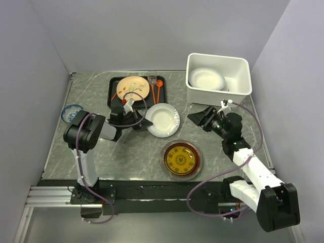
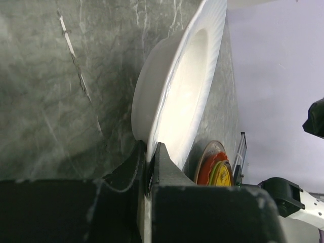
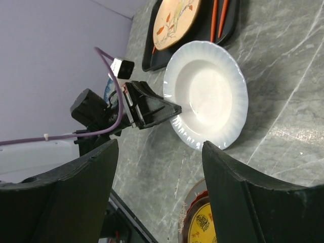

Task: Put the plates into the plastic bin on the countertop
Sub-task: Pick up the plate at the center of the board.

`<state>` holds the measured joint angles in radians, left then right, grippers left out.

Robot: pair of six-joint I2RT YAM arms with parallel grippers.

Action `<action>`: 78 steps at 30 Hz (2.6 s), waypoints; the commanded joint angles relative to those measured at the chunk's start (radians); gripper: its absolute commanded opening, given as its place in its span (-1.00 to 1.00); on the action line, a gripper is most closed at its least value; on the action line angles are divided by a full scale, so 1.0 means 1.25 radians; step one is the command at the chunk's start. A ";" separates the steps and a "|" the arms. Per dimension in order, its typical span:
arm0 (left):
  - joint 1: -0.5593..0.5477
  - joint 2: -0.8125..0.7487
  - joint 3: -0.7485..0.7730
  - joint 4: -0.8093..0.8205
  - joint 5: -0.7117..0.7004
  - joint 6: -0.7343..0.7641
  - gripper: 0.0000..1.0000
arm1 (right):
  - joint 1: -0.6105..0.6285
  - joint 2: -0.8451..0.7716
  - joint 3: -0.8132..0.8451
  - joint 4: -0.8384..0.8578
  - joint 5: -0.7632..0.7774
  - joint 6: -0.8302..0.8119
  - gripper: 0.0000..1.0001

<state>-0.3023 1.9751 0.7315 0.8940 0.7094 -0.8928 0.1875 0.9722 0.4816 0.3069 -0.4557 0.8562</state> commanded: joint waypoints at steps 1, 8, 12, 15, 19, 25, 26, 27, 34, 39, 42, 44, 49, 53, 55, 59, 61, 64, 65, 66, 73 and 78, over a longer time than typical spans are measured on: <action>0.001 -0.094 -0.018 0.084 0.048 -0.005 -0.99 | 0.007 0.004 0.003 0.045 0.003 -0.005 0.48; -0.001 -0.202 -0.028 0.061 0.088 -0.038 -0.99 | 0.016 0.002 -0.032 0.043 0.043 -0.005 0.49; -0.019 -0.295 -0.015 -0.033 0.085 0.010 -0.99 | 0.023 0.017 -0.042 0.048 0.039 -0.004 0.49; -0.042 -0.347 0.000 -0.113 0.072 0.046 -0.99 | 0.034 0.030 -0.047 0.058 0.037 0.005 0.49; -0.075 -0.390 0.021 -0.213 0.028 0.106 -0.99 | 0.059 0.014 -0.059 0.076 0.060 0.017 0.49; -0.092 -0.419 0.012 -0.217 0.020 0.107 -0.99 | 0.082 0.048 -0.040 0.099 0.063 0.023 0.49; -0.093 -0.426 0.008 -0.216 0.020 0.106 -0.99 | 0.087 0.057 -0.040 0.108 0.061 0.029 0.48; -0.094 -0.430 0.004 -0.216 0.017 0.104 -0.99 | 0.090 0.064 -0.040 0.115 0.059 0.032 0.48; -0.096 -0.466 -0.024 -0.213 0.008 0.104 -0.99 | 0.131 0.134 -0.027 0.164 0.050 0.045 0.40; -0.097 -0.465 -0.034 -0.210 0.017 0.103 -0.99 | 0.157 0.151 -0.040 0.199 0.074 0.059 -0.30; -0.098 -0.457 -0.038 -0.199 0.024 0.097 -0.99 | 0.165 0.160 -0.049 0.224 0.065 0.066 -0.91; -0.099 -0.452 -0.040 -0.196 0.023 0.096 -0.99 | 0.168 0.154 -0.056 0.232 0.069 0.067 -1.00; -0.099 -0.450 -0.034 -0.220 0.003 0.106 -0.62 | 0.168 0.096 -0.072 0.193 0.101 0.056 -1.00; -0.101 -0.449 -0.024 -0.259 -0.041 0.139 0.22 | 0.169 0.042 -0.080 0.155 0.122 0.043 -1.00; -0.102 -0.445 -0.017 -0.282 -0.075 0.161 0.48 | 0.168 0.010 -0.083 0.128 0.133 0.037 -1.00; -0.103 -0.441 -0.012 -0.327 -0.145 0.178 0.73 | 0.168 -0.050 -0.077 0.069 0.152 0.026 -1.00; -0.103 -0.440 -0.012 -0.332 -0.166 0.179 0.76 | 0.168 -0.089 -0.070 0.033 0.169 0.023 -1.00; -0.103 -0.450 -0.005 -0.373 -0.224 0.185 0.82 | 0.167 -0.119 -0.052 -0.004 0.179 0.007 -1.00; -0.103 -0.453 -0.004 -0.386 -0.242 0.188 0.85 | 0.168 -0.121 -0.043 -0.010 0.178 0.000 -1.00; -0.104 -0.458 -0.001 -0.425 -0.264 0.191 0.86 | 0.167 -0.120 -0.039 -0.016 0.178 -0.005 -1.00; -0.104 -0.533 -0.006 -0.579 -0.461 0.244 0.99 | 0.167 -0.081 -0.025 -0.014 0.163 -0.028 -1.00; -0.104 -0.558 -0.021 -0.608 -0.517 0.263 0.99 | 0.167 -0.038 -0.015 0.011 0.150 -0.036 -1.00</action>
<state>-0.4316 1.3193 0.6956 0.1867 0.1722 -0.6136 0.3950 0.9089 0.3794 0.1772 -0.2485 0.8192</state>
